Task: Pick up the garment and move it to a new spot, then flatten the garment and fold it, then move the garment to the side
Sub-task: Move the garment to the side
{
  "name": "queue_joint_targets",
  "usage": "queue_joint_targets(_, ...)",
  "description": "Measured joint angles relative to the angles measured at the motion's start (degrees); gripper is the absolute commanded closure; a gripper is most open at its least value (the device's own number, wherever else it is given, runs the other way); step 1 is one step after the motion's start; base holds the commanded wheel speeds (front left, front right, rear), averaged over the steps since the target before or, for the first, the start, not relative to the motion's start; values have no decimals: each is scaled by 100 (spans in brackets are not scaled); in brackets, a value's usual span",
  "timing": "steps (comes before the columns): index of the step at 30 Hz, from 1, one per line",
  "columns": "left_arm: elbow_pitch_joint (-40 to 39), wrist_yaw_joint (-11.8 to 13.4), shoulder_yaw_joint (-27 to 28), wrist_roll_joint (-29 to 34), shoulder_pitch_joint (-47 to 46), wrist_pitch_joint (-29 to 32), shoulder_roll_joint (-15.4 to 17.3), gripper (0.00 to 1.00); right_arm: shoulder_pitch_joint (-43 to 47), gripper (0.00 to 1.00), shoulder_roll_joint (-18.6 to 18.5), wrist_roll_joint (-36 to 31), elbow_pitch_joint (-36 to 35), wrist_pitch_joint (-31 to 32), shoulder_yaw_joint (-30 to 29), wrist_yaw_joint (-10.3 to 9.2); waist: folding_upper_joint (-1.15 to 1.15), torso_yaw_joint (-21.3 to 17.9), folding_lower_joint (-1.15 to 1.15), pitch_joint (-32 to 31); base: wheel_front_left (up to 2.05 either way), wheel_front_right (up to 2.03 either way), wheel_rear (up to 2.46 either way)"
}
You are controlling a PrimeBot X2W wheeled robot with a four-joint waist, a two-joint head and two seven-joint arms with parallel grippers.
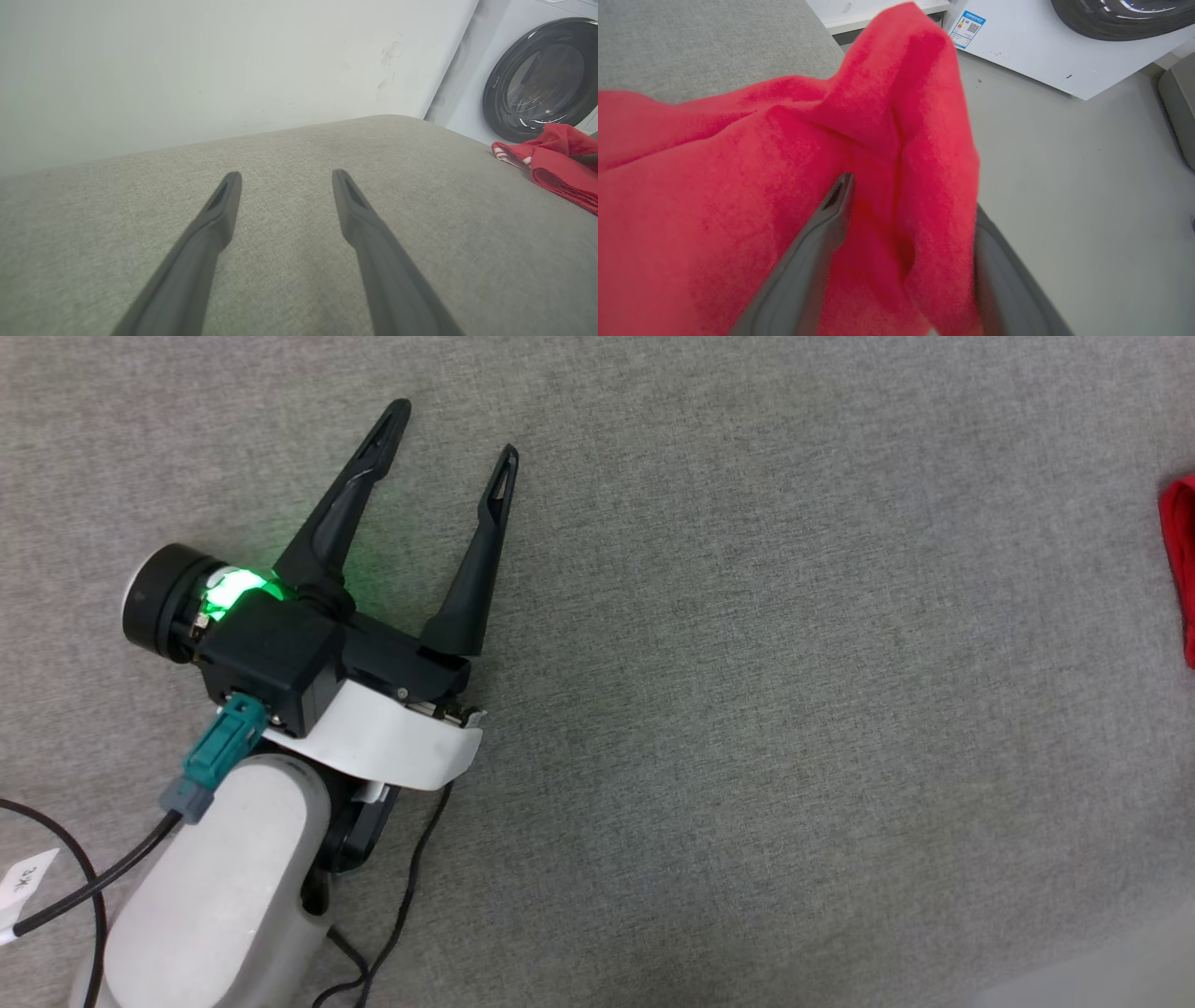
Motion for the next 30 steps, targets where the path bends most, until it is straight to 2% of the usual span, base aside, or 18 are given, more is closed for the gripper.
queue_joint_targets(8, 469, 5, -53, -177, 26, -364, -288, 0, 84, 0, -248, -230, 671, -838, -264, 0, 0, 163, -1, -436, 0, 0, 0)
queue_joint_targets(15, 1022, 85, 4, -460, 668, -649, -497, 0, 926, 0, -204, -197, 726, -1311, 102, 0, 0, 305, -1, -1292, 0, 0, 0)
queue_joint_targets(21, 1341, 249, 132, -721, 1538, -734, -657, 0, 1912, 0, 134, 74, 293, -1448, 680, 0, 0, 456, -2, -2254, 0, 0, 0)
queue_joint_targets(30, 1547, 417, 283, -944, 2509, -758, -692, 0, 3220, 0, 864, 266, -1100, -1363, 1427, -1, 0, 896, -3, -3559, 0, 0, 0)
